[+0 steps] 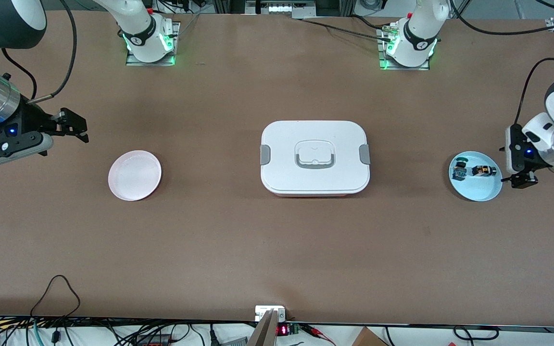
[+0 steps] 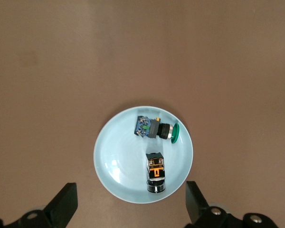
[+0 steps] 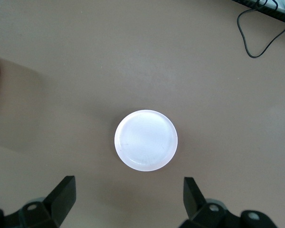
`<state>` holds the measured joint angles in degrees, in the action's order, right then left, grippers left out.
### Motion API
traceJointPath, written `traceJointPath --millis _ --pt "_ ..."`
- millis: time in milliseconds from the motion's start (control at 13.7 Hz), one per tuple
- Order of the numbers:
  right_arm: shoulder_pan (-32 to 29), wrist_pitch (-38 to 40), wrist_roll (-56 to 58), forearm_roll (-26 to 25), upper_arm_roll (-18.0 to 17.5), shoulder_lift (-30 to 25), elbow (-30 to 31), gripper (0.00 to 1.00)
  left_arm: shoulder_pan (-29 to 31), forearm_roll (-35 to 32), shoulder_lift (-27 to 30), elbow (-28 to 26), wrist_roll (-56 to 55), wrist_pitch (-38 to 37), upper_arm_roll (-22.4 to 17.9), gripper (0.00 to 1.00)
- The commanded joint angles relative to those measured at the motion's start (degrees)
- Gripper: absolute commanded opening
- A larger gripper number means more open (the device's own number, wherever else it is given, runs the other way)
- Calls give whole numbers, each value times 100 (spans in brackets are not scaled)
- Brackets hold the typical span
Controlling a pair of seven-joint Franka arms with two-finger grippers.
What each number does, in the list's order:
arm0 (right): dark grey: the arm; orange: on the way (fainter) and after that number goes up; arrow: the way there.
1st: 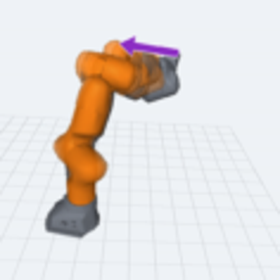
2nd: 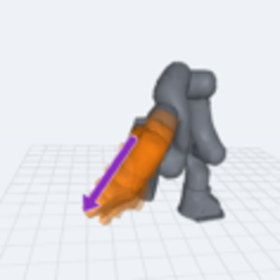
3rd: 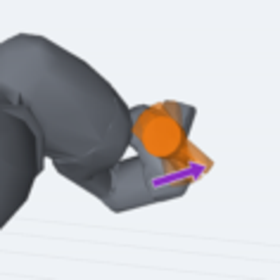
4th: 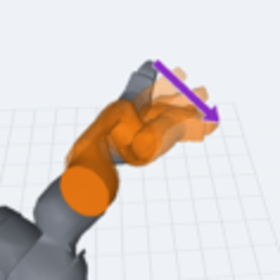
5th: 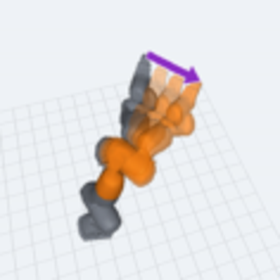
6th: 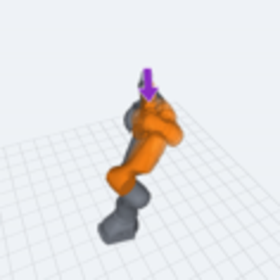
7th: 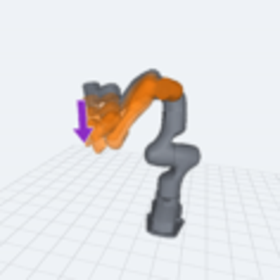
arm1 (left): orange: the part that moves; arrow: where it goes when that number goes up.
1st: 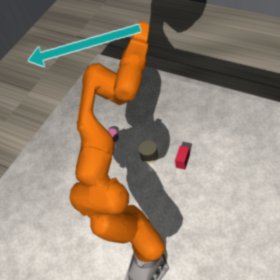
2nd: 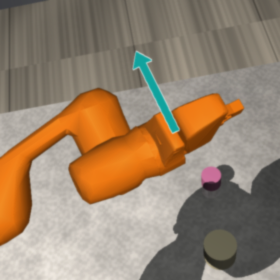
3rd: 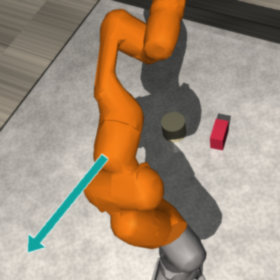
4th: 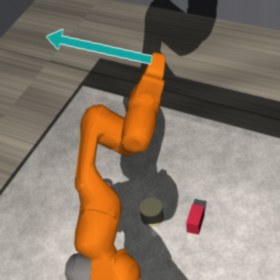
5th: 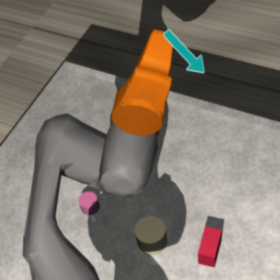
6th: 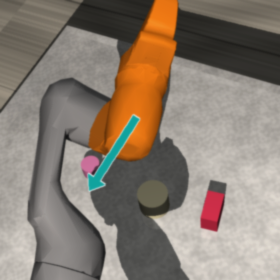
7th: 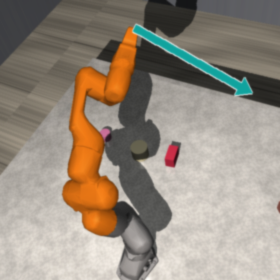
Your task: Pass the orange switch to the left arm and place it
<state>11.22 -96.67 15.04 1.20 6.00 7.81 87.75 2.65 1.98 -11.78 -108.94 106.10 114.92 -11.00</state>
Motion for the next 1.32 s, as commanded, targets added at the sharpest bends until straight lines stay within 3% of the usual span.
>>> traceJointPath --millis 0,366,585,951,1244 --pt "-41 -10 -28 56 -20 -16 -30 100 -107 92 289 381 -693 -548 -17 100" --pt "-50 -9 -28 56 -20 -8 -30 100 -300 74 579 944 -2625 -1470 -17 100" --pt "-138 8 -28 56 -20 1 -13 100 -414 65 825 1129 -4643 -1963 -17 100" --pt "-138 -36 -28 65 -20 1 -21 100 -959 4 1256 1138 -7765 -2175 19 100" --pt "-121 -53 -28 65 -20 1 -22 100 -986 135 1309 1191 -9692 -2368 221 100"
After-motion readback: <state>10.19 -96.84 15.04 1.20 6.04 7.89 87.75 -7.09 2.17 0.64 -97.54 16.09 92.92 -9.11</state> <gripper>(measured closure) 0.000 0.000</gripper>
